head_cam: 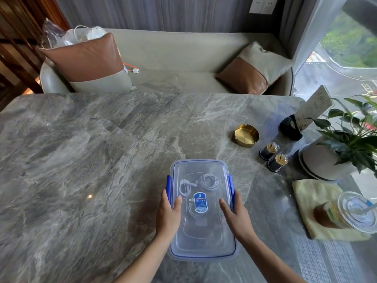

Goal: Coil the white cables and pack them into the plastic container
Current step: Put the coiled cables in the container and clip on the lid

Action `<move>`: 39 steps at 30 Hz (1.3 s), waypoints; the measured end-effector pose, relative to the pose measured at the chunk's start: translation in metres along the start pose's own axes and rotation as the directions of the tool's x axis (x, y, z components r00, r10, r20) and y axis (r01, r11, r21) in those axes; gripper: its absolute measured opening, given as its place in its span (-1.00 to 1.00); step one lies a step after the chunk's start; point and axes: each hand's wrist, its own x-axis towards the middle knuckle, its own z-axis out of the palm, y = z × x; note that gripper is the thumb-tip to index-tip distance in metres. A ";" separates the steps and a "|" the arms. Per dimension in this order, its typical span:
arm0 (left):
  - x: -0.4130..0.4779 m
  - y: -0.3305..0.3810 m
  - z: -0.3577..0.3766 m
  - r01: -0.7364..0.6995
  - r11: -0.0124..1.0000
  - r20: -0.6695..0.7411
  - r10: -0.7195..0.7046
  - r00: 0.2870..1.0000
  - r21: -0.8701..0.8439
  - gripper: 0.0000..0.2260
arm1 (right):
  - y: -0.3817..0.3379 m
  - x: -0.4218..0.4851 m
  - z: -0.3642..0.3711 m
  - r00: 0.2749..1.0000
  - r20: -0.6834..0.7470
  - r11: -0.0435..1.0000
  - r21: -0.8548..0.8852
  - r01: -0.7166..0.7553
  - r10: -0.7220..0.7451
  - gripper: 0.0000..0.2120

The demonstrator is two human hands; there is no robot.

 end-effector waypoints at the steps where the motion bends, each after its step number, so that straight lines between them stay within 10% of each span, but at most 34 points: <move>1: 0.000 0.000 0.000 0.012 1.000 0.013 -0.012 1.000 -0.014 -0.46 | -0.001 0.000 -0.001 1.000 0.006 1.000 0.014 -0.002 0.002 -0.66; 22: 0.007 0.009 -0.016 0.075 0.949 0.036 -0.067 0.997 -0.307 -0.79 | -0.011 0.014 -0.016 0.996 -0.009 0.994 0.073 -0.086 0.087 -0.61; 29: 0.008 0.007 -0.023 0.050 0.952 0.106 -0.019 0.994 -0.303 -0.60 | -0.014 0.012 -0.019 0.998 0.051 1.000 -0.007 0.031 -0.030 -0.32; 39: 0.000 0.012 -0.012 -0.193 0.977 -0.006 0.193 0.981 -0.096 -0.48 | -0.012 0.013 -0.010 0.994 -0.045 0.992 -0.082 0.097 -0.101 -0.48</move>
